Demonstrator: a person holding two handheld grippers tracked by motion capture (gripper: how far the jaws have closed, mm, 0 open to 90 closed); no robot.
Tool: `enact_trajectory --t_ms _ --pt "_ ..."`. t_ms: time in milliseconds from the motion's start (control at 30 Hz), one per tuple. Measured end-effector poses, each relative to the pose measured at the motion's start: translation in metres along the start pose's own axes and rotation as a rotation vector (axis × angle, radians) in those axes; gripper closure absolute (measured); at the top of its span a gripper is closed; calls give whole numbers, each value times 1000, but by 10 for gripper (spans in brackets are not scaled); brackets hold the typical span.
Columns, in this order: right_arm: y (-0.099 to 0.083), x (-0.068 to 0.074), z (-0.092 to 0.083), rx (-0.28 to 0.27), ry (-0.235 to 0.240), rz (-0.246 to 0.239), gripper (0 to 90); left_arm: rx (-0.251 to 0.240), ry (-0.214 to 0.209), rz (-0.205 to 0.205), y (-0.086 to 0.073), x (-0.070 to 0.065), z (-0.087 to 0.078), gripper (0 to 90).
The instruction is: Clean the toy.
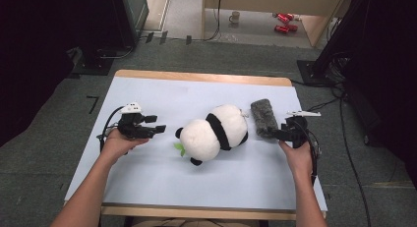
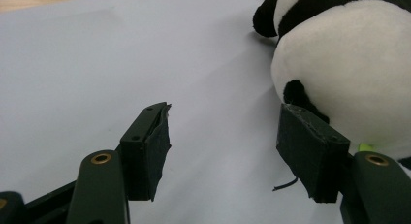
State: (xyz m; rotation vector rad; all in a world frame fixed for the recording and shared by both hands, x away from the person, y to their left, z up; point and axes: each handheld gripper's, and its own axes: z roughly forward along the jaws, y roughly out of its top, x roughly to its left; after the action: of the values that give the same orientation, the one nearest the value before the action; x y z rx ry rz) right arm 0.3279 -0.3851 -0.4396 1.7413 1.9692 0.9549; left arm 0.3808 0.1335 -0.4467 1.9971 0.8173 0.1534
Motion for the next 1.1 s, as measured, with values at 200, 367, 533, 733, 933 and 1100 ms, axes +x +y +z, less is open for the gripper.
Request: enact_trajectory --t_ms 200,367,533,733,933,1100 --pt "-13 3 -6 -1 5 -9 368 7 13 -5 -2 5 2 361" --pt "-22 5 -11 -12 15 0 370 11 19 4 -4 8 5 362" --pt "-34 11 -14 1 27 -5 376 12 26 -7 -6 12 7 366" --pt "-46 11 -9 25 22 -20 388 24 61 17 -9 15 11 365" --pt "-54 13 5 58 37 -31 387 42 70 -6 -14 21 12 390" --pt "-56 18 10 73 19 -61 379 66 79 -12 -18 24 16 381"
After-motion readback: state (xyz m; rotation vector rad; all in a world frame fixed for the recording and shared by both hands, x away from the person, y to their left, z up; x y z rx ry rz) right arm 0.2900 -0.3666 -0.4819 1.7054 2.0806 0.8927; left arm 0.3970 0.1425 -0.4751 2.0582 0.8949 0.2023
